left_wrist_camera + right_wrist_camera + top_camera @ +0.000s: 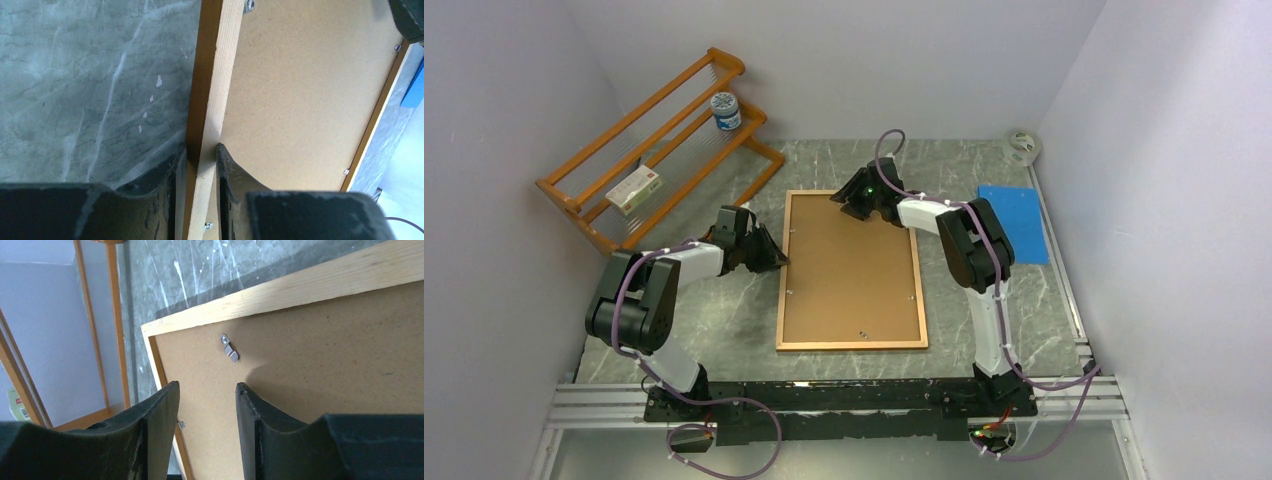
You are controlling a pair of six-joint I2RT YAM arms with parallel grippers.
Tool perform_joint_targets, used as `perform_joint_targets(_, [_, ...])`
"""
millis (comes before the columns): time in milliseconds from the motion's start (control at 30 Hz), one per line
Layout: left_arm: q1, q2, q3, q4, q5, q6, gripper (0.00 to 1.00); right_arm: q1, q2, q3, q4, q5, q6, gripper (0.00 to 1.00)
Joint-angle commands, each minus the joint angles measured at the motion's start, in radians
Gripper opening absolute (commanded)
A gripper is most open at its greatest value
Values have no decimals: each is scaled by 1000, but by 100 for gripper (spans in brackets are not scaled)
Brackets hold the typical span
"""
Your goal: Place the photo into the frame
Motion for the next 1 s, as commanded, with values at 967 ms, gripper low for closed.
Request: perform_joint_targets(967, [-8,34,-32,-74,-14,14,23,-1,153,168,-57,195,-7,41])
